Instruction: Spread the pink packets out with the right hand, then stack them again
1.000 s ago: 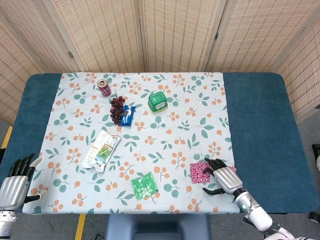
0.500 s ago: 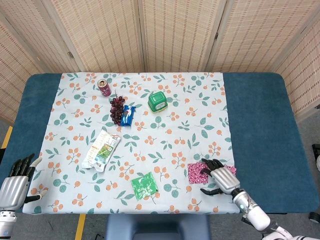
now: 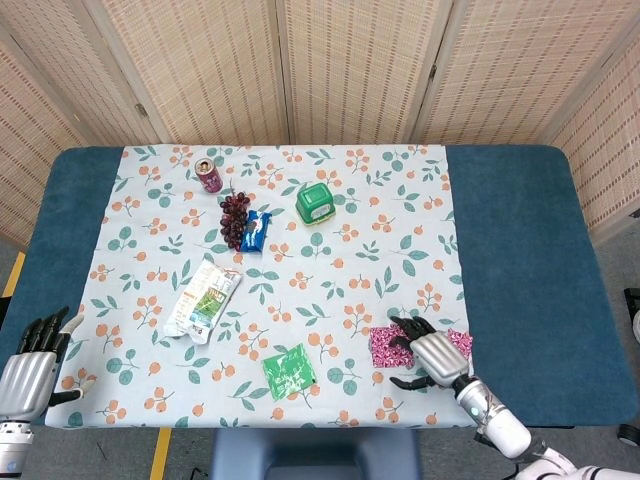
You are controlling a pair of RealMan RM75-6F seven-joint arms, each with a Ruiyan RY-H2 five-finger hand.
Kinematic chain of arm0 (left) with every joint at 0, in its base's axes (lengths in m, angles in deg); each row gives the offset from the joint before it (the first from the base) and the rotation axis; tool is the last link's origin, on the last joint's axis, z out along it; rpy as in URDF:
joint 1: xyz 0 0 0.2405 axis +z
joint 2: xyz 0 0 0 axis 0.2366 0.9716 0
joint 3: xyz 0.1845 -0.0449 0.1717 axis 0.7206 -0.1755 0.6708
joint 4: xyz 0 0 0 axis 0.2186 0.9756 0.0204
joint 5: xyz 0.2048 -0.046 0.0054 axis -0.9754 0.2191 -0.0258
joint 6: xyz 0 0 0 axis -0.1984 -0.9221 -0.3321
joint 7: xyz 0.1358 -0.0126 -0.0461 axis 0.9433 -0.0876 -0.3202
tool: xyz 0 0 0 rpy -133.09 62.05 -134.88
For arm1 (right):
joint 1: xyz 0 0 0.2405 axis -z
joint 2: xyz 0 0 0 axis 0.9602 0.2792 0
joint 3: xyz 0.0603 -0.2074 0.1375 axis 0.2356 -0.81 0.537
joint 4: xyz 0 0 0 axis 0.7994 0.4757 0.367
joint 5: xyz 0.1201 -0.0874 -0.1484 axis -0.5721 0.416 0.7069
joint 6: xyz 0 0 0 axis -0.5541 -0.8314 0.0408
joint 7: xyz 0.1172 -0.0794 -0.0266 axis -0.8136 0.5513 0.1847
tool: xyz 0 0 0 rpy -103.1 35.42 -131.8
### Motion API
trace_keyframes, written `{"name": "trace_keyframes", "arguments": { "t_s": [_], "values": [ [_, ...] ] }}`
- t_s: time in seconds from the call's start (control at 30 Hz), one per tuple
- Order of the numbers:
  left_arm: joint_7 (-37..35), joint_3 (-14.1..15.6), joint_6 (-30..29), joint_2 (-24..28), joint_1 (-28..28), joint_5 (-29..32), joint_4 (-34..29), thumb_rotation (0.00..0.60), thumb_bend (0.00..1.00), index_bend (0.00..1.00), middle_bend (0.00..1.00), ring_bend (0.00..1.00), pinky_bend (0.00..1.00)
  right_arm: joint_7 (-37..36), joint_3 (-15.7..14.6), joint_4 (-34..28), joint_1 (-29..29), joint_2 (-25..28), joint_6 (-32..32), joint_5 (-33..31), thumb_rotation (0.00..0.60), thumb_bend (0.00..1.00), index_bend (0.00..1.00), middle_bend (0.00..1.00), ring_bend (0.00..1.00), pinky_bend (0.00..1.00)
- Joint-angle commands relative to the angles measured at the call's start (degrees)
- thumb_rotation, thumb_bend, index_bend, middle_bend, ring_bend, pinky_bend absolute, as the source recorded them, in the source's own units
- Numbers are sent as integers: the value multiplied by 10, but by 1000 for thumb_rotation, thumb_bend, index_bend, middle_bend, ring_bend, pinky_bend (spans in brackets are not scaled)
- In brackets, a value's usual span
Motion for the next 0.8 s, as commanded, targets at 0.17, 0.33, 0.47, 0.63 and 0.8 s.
{"name": "trace_keyframes", "arguments": {
  "t_s": [0.17, 0.33, 0.47, 0.63, 0.8],
  "values": [
    [-3, 1, 2, -2, 1, 2, 4, 600, 168, 141, 0, 29, 0, 15, 3, 2, -10, -11, 16, -12, 272, 312, 266, 0, 0, 0],
    [-5, 0, 1, -4, 2, 2, 7, 600, 169, 141, 0, 29, 0, 23, 7, 0, -19, -21, 21, -14, 274, 312, 265, 0, 0, 0],
    [-8, 1, -1, -4, 3, 2, 10, 600, 169, 141, 0, 29, 0, 27, 10, -3, -25, -28, 22, -13, 273, 311, 265, 0, 0, 0],
    [-11, 1, -1, -5, 4, 3, 13, 600, 169, 141, 0, 29, 0, 33, 15, -6, -33, -36, 25, -15, 272, 312, 265, 0, 0, 0],
    [-12, 1, 1, -5, 4, 4, 15, 600, 168, 140, 0, 29, 0, 37, 16, -10, -35, -38, 21, -17, 273, 312, 266, 0, 0, 0]
  ]
}}
